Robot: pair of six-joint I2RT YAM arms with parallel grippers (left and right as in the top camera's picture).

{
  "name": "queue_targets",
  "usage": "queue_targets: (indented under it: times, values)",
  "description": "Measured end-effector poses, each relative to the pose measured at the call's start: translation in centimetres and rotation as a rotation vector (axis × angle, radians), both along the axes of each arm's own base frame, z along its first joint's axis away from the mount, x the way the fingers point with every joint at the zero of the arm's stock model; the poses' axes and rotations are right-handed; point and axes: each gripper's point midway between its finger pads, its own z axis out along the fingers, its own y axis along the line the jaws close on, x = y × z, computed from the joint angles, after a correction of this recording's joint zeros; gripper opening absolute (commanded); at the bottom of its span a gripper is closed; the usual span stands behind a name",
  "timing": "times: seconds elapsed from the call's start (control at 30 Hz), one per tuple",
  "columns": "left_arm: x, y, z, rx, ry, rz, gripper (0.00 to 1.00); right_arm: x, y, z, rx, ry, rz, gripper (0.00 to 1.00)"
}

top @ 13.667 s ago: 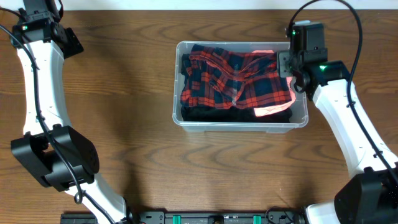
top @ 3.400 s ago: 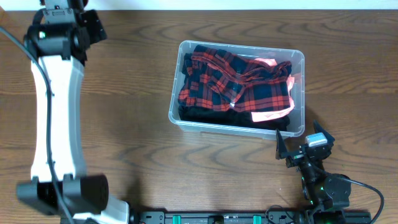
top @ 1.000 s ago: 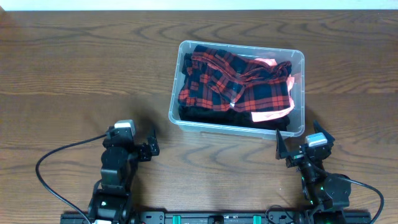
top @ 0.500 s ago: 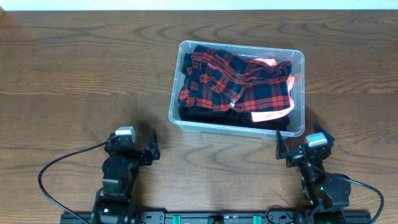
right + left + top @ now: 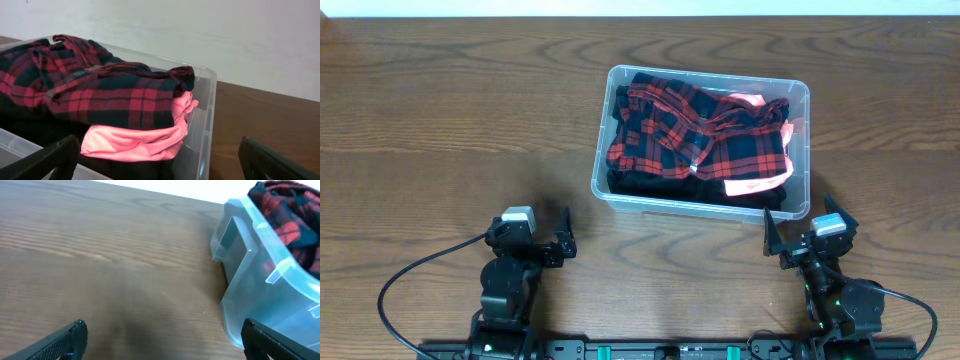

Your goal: Pack container

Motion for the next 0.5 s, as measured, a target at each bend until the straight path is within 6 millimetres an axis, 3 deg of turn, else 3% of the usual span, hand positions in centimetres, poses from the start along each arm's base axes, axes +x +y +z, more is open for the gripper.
queue_targets:
  times: [0.5]
  values:
    - [0.0,0.0,3.1,-0.018,-0.132,-0.001,0.98,0.0,0.0,0.0,0.0,0.0,0.0,0.99]
